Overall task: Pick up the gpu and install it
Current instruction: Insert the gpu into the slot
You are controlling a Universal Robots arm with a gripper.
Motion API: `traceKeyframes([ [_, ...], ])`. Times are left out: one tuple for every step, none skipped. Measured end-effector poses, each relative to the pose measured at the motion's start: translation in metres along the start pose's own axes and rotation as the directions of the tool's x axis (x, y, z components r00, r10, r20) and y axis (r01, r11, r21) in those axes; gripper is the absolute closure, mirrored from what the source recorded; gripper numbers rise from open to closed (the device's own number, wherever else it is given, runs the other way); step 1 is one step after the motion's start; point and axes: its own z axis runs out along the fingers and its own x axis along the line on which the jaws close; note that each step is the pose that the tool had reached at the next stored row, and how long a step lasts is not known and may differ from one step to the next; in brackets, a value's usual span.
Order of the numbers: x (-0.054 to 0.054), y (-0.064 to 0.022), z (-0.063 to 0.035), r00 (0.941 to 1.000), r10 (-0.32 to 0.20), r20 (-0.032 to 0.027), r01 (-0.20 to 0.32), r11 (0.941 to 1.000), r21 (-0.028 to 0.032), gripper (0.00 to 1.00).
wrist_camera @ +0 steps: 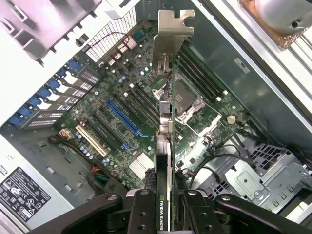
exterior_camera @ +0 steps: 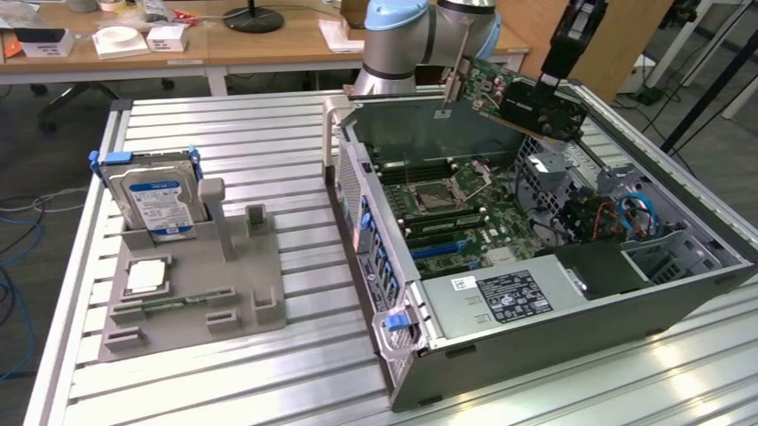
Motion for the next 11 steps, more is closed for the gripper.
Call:
traceKeyframes([
  [0.0, 0.0, 0.0, 1.0, -0.004, -0.0002, 0.004, 1.0, -0.0001, 0.74],
  [0.0, 0.0, 0.0, 1.0, -0.007, -0.0003, 0.007, 1.0, -0.0002, 0.74],
  [0.0, 0.0, 0.0, 1.0, -0.009, -0.0004, 0.009, 1.0, -0.0002, 0.74],
  [0.0, 0.0, 0.0, 1.0, -0.01, -0.0005, 0.01, 1.0, -0.0002, 0.74],
  [0.0, 0.0, 0.0, 1.0, -0.01, -0.0005, 0.01, 1.0, -0.0002, 0.74],
  [0.0, 0.0, 0.0, 1.0, -0.01, -0.0005, 0.01, 1.0, -0.0002, 0.74],
  [0.0, 0.0, 0.0, 1.0, -0.01, -0.0005, 0.01, 1.0, -0.0002, 0.74],
  [0.0, 0.0, 0.0, 1.0, -0.01, -0.0005, 0.01, 1.0, -0.0002, 0.74],
  [0.0, 0.0, 0.0, 0.9999, -0.01, -0.0005, 0.01, 0.9999, -0.0002, 0.74],
  [0.0, 0.0, 0.0, 0.9999, -0.011, -0.0005, 0.011, 0.9999, -0.0002, 0.74],
  [0.0, 0.0, 0.0, 0.9999, -0.012, -0.0006, 0.012, 0.9999, -0.0002, 0.74],
])
